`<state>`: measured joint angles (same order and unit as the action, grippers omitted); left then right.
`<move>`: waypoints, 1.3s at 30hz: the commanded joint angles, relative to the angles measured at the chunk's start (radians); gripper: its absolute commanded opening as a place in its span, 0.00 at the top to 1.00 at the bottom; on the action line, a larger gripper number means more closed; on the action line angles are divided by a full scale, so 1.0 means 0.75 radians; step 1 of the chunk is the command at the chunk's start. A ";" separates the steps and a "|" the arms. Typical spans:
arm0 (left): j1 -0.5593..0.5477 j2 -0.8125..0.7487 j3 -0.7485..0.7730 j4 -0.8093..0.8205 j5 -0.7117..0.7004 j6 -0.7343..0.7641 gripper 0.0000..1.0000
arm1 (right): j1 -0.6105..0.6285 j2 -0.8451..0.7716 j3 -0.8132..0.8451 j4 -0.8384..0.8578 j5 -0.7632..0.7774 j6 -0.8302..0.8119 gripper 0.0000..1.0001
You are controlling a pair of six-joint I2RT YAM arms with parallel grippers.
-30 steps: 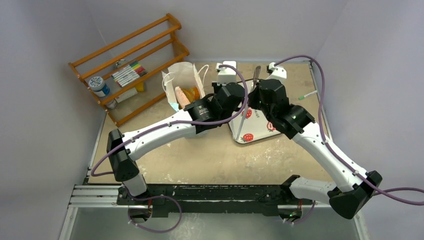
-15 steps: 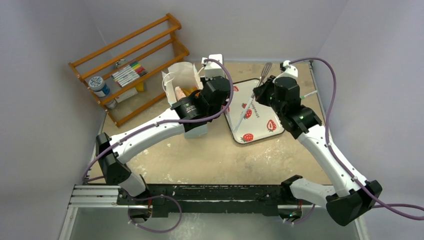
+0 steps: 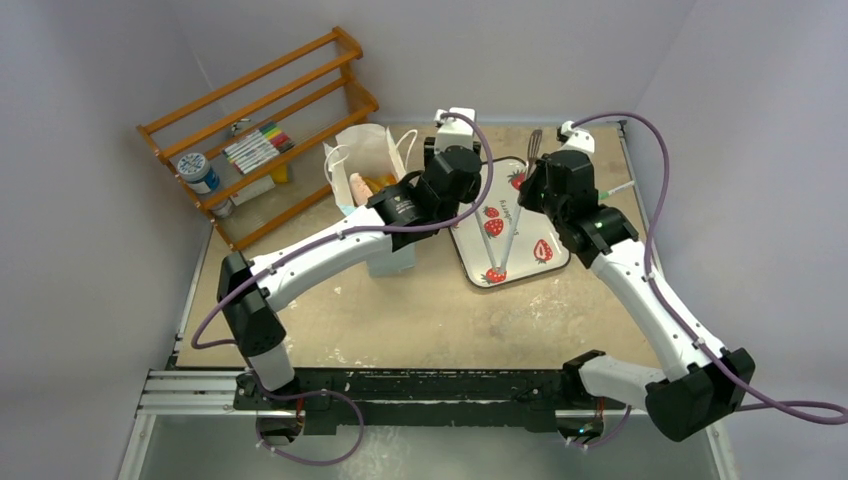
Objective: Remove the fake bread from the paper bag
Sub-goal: Pick up the clamp from the container, then place the clamp in the container.
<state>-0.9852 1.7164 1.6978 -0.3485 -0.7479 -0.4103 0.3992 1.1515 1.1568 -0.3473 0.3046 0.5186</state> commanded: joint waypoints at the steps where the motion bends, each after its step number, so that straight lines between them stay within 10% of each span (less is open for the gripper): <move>1: 0.056 0.016 0.123 0.032 -0.080 0.099 0.49 | -0.031 0.016 0.022 -0.064 0.114 -0.122 1.00; 11: 0.058 -0.004 0.156 0.085 -0.115 0.120 0.33 | -0.031 0.167 0.008 -0.037 0.103 -0.193 1.00; 32: 0.038 -0.271 -0.036 0.085 -0.169 0.081 0.32 | -0.060 0.742 0.137 0.134 -0.062 -0.307 1.00; 39: 0.037 -0.298 -0.085 0.071 -0.167 0.066 0.32 | -0.077 0.842 0.208 0.147 -0.052 -0.318 0.75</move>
<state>-0.9516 1.5372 1.6436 -0.3096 -0.8604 -0.3489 0.3523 1.7771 1.2407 -0.2798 0.2684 0.2958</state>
